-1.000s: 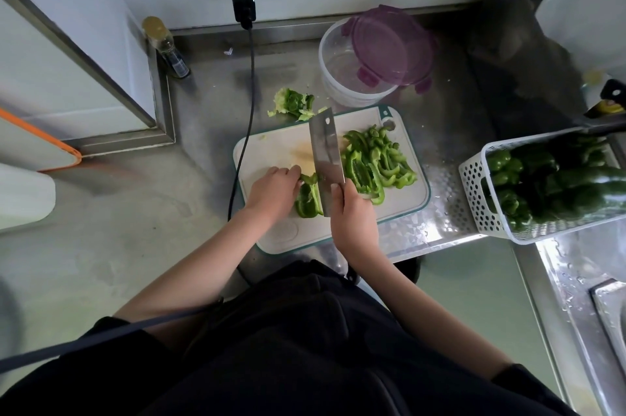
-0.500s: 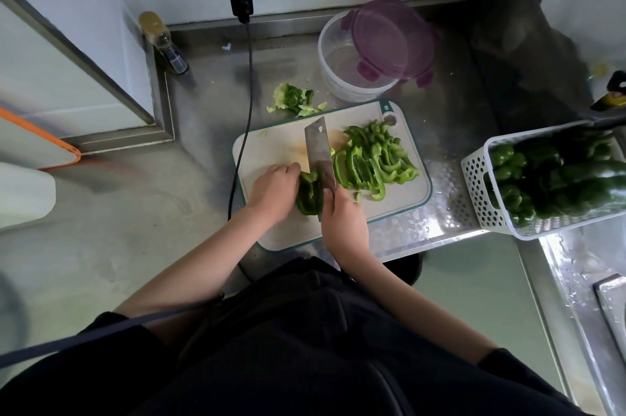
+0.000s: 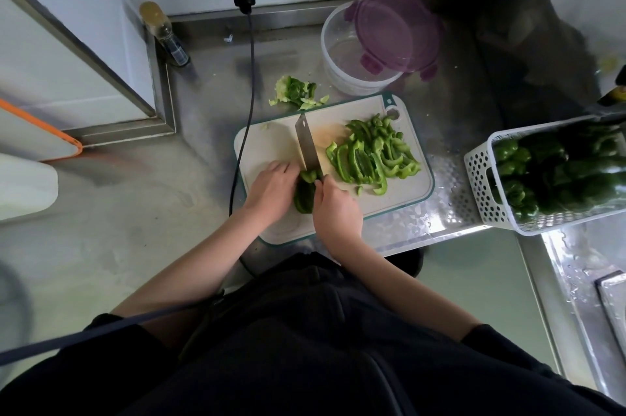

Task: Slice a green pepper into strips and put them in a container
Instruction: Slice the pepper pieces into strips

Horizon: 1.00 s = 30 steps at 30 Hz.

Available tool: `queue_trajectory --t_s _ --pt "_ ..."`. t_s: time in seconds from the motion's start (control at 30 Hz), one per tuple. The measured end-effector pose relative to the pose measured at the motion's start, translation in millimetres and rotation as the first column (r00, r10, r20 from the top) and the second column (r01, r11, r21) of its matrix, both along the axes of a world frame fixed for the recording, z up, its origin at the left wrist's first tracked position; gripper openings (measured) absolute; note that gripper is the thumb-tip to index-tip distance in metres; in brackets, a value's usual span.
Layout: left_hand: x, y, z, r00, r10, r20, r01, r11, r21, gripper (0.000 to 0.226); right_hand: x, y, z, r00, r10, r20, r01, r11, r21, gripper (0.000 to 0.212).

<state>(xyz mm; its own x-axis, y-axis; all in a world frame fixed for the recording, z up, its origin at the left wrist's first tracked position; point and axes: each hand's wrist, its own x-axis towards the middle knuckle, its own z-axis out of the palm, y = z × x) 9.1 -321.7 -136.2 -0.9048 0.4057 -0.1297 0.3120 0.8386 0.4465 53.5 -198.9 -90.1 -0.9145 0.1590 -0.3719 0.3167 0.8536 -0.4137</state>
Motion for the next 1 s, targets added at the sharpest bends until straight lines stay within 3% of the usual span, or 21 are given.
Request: queue_trajectory --t_s 0.13,0.37,0.5,0.83,1.0 --pt "-6 -7 3 0.994 0.047 0.096 -0.055 0.995 0.080 0.022 -3 18 2 0.998 -0.061 -0.010 0.061 0.996 -0.058 0.035" --pt "-14 -9 -1 0.980 0.053 0.192 -0.068 0.995 0.073 0.012 -17 69 21 0.959 -0.277 -0.060 0.254 0.933 -0.254 0.033" --pt "-13 -6 1 0.980 0.087 0.180 -0.104 0.991 0.084 0.015 -16 87 36 0.957 -0.244 -0.159 0.217 0.961 -0.170 0.032" --pt "-15 -4 4 0.975 0.135 0.179 -0.148 0.987 0.062 0.018 0 60 7 0.998 -0.030 0.046 0.036 0.991 -0.128 0.037" --pt "-16 10 6 0.991 0.093 0.096 -0.089 0.995 -0.046 0.022 -2 65 7 0.999 -0.033 0.031 0.033 0.999 -0.022 0.034"
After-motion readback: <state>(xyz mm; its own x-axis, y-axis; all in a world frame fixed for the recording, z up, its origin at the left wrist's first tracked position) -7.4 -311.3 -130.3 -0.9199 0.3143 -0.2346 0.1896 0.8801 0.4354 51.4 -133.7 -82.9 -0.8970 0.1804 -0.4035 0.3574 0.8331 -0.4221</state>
